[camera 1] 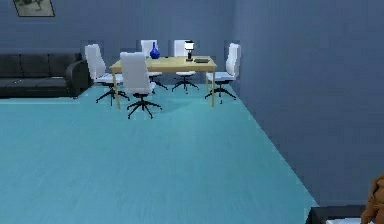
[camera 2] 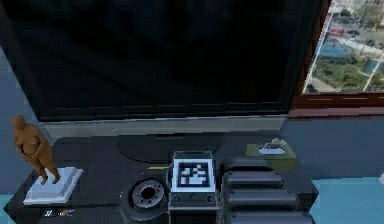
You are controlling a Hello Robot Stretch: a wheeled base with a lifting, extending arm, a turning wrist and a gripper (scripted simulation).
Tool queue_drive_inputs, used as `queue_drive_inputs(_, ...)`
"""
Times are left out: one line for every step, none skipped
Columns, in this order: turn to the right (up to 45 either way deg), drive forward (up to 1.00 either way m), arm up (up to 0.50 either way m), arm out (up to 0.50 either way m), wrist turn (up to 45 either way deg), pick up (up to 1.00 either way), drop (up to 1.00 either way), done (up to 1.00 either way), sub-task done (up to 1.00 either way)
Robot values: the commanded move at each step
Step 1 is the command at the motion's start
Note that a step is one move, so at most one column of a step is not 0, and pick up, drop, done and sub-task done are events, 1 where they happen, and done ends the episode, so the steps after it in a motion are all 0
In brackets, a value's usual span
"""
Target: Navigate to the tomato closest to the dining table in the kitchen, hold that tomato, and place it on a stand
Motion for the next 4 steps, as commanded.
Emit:
queue_drive_inputs(0.0,0.0,0.0,0.38,0.0,0.0,0.0,0.0,0.0)
queue_drive_inputs(0.0,0.0,0.0,0.0,45.0,0.0,0.0,0.0,0.0)
queue_drive_inputs(0.0,0.0,0.0,0.0,45.0,0.0,0.0,0.0,0.0)
queue_drive_inputs(0.0,0.0,0.0,0.0,45.0,0.0,0.0,0.0,0.0)
